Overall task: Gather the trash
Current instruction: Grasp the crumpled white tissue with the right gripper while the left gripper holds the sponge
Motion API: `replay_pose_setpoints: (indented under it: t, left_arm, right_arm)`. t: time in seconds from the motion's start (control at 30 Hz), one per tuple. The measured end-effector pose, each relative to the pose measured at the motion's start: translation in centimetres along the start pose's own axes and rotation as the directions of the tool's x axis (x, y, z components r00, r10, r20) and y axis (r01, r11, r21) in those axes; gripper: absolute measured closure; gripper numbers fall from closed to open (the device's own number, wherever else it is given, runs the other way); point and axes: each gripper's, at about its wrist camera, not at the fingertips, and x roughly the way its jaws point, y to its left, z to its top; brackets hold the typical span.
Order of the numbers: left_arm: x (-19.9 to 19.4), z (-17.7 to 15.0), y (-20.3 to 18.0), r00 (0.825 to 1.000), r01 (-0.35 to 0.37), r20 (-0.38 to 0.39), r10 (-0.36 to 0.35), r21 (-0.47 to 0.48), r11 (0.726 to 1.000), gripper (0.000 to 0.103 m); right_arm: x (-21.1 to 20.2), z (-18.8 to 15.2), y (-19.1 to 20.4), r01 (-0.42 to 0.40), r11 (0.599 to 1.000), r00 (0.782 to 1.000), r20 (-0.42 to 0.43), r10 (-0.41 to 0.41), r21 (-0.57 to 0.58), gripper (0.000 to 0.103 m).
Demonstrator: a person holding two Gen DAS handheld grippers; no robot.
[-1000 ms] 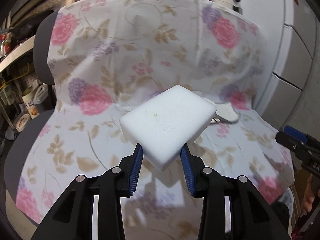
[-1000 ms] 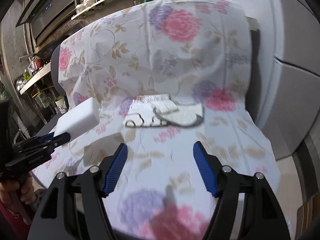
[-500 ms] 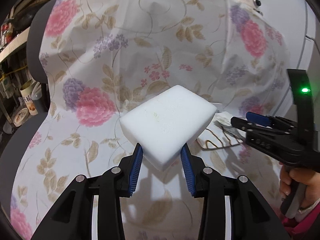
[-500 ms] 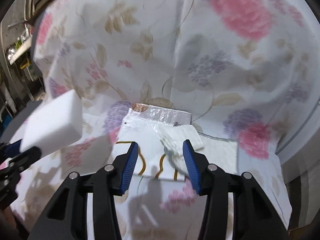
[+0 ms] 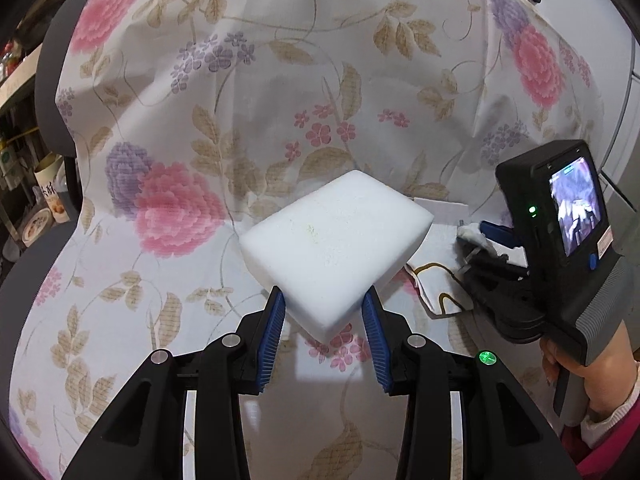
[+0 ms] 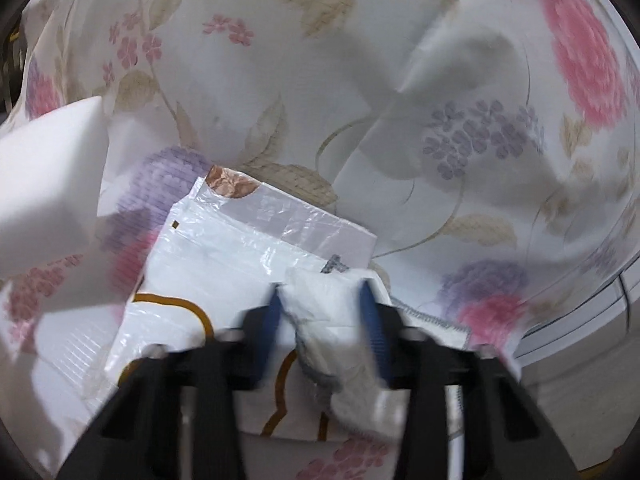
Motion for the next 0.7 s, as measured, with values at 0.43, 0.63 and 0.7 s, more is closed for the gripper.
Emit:
replay_pose_setpoints:
  t: [0.43, 0.63, 0.7]
  left_arm:
    - [-4.3, -1.6, -1.9, 0.999, 0.046, 0.018, -0.046, 0.008, 0.999, 0.062]
    - [-7.1, -4.8, -5.4, 0.994, 0.105, 0.007, -0.105, 0.056, 0.993, 0.062]
    - [-7.5, -5.8, -6.5, 0.994, 0.112, 0.004, -0.113, 0.078, 0.991, 0.062]
  right_arm:
    - [-9.8, -4.2, -11.7, -0.416, 0.832, 0.906, 0.244, 0.346, 0.367, 0.097]
    - [-14.8, -9.1, -11.1, -0.473, 0.789, 0.879, 0.276, 0.39, 0.391, 0.097]
    - [-15.8, -11.1, -10.9, -0.485, 0.775, 0.873, 0.278, 0.401, 0.406, 0.097]
